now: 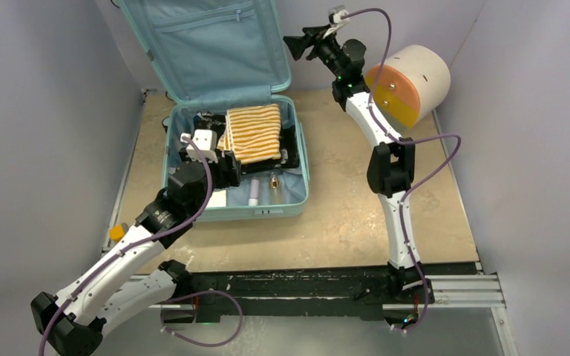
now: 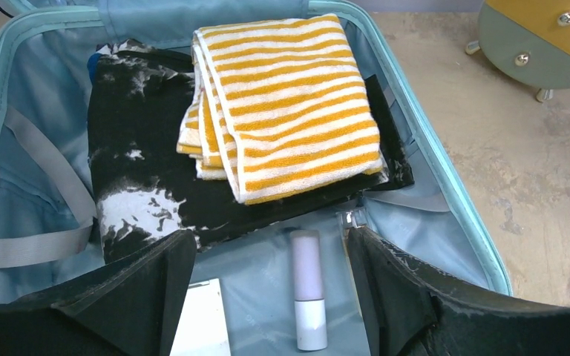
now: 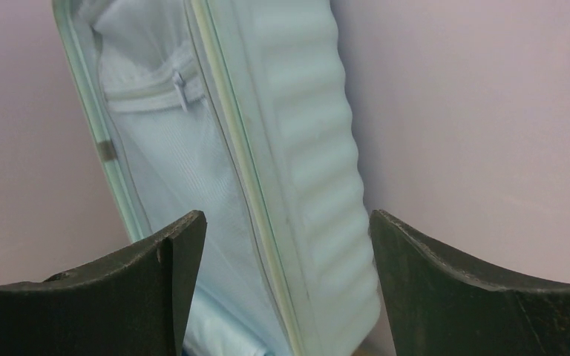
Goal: Pack the luggage
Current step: Close the luggage at the center of the board.
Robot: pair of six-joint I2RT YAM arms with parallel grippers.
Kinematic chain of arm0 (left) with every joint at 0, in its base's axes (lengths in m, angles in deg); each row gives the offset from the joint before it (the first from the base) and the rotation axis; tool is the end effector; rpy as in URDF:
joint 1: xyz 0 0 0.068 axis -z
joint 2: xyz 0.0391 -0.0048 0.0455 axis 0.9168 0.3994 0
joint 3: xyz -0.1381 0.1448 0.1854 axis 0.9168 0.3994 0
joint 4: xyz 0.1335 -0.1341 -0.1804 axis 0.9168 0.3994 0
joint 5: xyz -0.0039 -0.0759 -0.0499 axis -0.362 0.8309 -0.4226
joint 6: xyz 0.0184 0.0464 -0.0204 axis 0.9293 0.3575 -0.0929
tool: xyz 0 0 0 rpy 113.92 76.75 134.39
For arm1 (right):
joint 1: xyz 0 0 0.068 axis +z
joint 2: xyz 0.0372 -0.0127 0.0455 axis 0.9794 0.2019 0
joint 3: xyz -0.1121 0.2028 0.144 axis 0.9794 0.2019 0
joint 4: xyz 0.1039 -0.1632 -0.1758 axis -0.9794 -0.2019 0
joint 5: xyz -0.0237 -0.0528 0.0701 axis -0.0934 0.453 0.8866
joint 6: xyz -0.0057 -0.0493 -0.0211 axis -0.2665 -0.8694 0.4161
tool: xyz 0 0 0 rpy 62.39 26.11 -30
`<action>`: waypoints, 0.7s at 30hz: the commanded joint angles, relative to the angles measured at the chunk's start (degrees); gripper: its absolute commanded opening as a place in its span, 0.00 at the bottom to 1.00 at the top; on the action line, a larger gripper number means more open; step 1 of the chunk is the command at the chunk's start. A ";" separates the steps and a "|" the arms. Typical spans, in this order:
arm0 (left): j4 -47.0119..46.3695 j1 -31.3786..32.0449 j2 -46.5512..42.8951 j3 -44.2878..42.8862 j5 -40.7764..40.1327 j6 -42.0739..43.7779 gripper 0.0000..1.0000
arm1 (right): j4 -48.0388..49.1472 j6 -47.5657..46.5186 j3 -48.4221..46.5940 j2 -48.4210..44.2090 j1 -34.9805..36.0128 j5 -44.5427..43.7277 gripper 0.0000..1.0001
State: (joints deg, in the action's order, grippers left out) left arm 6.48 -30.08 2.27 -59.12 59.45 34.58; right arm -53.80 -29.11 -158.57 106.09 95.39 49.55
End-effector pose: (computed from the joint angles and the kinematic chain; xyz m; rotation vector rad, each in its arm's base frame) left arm 0.1618 -0.1006 0.3283 -0.0149 1.8114 -0.2851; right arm 0.5359 0.1791 0.3696 -0.3592 1.1338 0.7867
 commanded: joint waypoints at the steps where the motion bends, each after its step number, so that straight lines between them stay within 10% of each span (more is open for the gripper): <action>1: -1.58 -0.25 -0.02 0.58 -0.18 0.87 0.78 | 8.04 1.06 -6.01 1.72 0.51 0.90 0.83; 21: -1.42 -0.25 -0.05 0.53 1.46 -0.30 0.77 | 11.06 -4.40 -9.61 7.40 6.94 -19.32 0.73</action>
State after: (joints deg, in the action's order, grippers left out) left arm 6.33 -30.08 3.67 -58.92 59.95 34.76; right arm -45.73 -32.91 -165.76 114.89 102.54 36.54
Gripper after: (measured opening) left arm 0.777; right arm 0.740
